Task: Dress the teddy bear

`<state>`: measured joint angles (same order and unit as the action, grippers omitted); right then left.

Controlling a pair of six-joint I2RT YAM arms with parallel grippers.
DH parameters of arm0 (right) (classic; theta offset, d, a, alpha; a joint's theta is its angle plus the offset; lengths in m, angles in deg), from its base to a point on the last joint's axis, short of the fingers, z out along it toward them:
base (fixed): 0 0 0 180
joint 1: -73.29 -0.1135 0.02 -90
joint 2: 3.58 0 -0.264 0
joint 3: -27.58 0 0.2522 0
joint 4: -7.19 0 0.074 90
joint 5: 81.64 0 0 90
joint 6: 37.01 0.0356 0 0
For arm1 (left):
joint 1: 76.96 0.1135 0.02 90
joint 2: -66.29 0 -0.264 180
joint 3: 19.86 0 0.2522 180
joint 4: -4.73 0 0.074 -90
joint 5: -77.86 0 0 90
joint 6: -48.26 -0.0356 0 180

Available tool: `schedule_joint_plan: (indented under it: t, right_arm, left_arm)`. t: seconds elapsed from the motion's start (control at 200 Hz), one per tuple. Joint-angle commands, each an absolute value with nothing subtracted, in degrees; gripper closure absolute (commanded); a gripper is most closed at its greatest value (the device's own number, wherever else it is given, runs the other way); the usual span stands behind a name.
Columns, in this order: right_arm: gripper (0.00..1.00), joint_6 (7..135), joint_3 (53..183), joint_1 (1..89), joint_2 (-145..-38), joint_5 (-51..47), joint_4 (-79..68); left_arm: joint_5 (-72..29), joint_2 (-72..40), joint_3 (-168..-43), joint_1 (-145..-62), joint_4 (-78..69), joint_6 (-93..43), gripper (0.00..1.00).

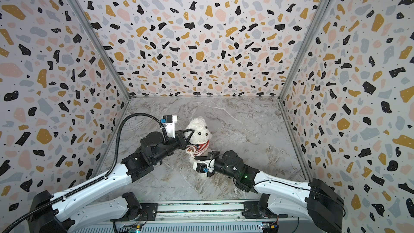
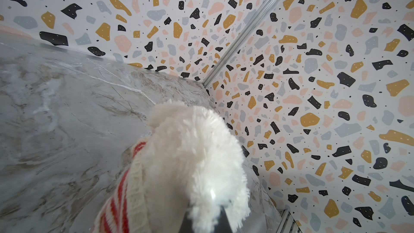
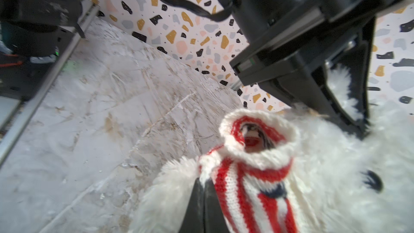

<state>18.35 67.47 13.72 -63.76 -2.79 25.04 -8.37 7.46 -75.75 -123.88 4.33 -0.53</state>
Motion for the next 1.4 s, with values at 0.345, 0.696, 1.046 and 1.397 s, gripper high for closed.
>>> schedule_joint_plan:
  t: [0.345,0.696,1.046,1.397]
  right_arm:
    - [1.0,24.8,69.6,10.5,-67.8,-4.7,17.1]
    - [1.0,27.9,64.9,6.5,-68.5,2.5,18.1]
    - [1.0,30.4,62.3,3.9,-75.5,10.8,20.1]
    - [1.0,31.2,59.7,3.4,-73.4,17.0,23.2]
  left_arm:
    - [-3.0,9.5,-72.5,-123.4,12.0,4.3,1.0]
    - [-3.8,10.1,-73.8,-123.2,9.6,2.2,1.0]
    - [-6.6,12.9,-73.0,-121.5,11.6,5.7,1.0]
    - [-6.7,18.6,-74.0,-119.7,8.5,4.9,1.0]
